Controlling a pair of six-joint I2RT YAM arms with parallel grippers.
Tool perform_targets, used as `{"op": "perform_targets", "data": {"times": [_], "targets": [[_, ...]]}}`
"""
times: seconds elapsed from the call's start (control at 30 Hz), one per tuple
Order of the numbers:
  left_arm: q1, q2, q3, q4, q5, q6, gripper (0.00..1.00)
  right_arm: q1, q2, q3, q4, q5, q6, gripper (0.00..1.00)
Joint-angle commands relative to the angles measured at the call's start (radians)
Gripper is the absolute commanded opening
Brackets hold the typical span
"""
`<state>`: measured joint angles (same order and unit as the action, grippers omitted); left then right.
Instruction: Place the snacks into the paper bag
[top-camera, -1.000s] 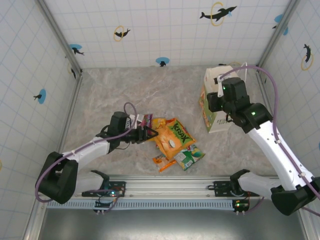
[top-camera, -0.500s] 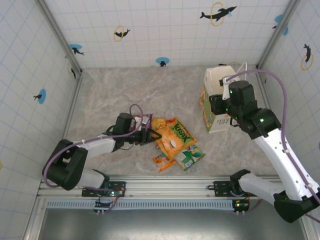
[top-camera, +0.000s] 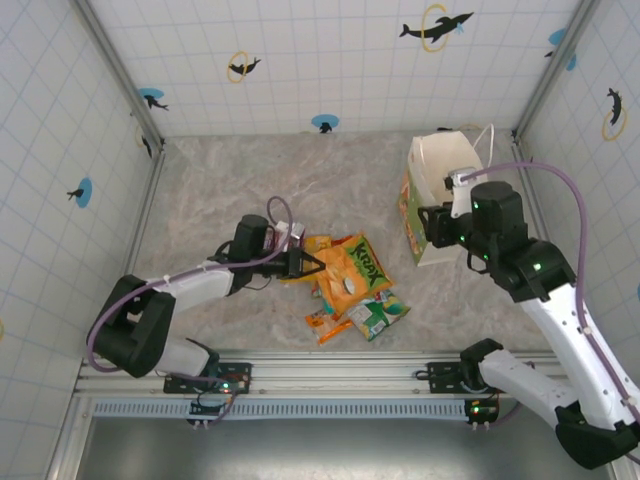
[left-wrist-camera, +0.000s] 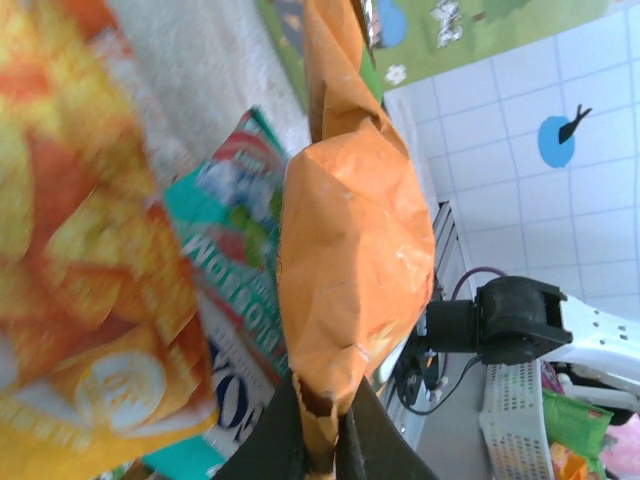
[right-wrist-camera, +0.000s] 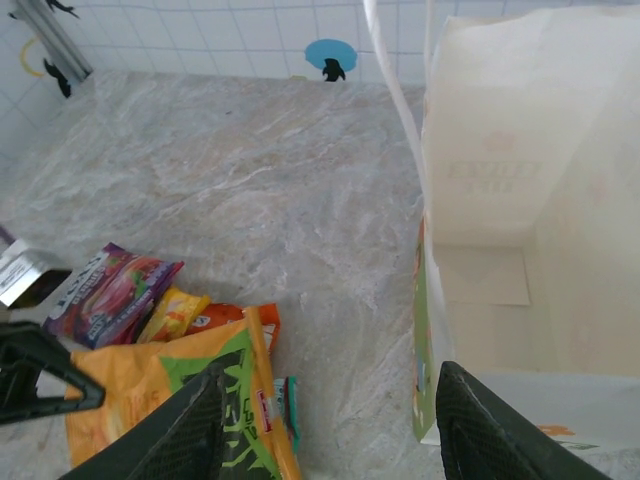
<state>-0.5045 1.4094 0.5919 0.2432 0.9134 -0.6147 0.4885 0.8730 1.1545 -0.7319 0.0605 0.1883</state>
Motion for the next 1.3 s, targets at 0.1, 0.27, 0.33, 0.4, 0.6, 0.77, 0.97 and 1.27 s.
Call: {"op": "perform_targets", "data": {"times": [0.1,0.27,0.33,0.4,0.6,0.77,0.97,1.27], "targets": [[-0.007,-0.036,0.173,-0.325,-0.026,0.308,0.0,-0.003,-0.075,-0.041,0.068,-0.188,-0.123,0.56],[-0.008,-0.075,0.327,-0.6,-0.061,0.61,0.0,0.0,-0.015,0.016,-0.011,-0.248,-0.204,0.56],[-0.007,-0.077,0.407,-0.728,-0.088,0.735,0.0,0.003,0.016,0.036,-0.031,-0.267,-0.239,0.57],[-0.008,-0.087,0.486,-0.83,-0.116,0.83,0.0,0.014,0.053,0.063,-0.044,-0.282,-0.266,0.57],[-0.009,-0.175,0.574,-0.917,-0.176,1.033,0.0,0.06,0.13,0.127,-0.029,-0.352,-0.388,0.59],[-0.017,-0.252,0.546,-0.909,-0.243,1.134,0.0,0.164,0.173,0.133,0.038,-0.389,-0.595,0.75],[-0.024,-0.31,0.532,-0.899,-0.239,1.172,0.0,0.215,0.327,0.227,-0.005,-0.421,-0.737,0.85],[-0.038,-0.377,0.452,-0.812,-0.2,1.186,0.0,0.221,0.411,0.193,0.029,-0.436,-0.828,0.89]]}}
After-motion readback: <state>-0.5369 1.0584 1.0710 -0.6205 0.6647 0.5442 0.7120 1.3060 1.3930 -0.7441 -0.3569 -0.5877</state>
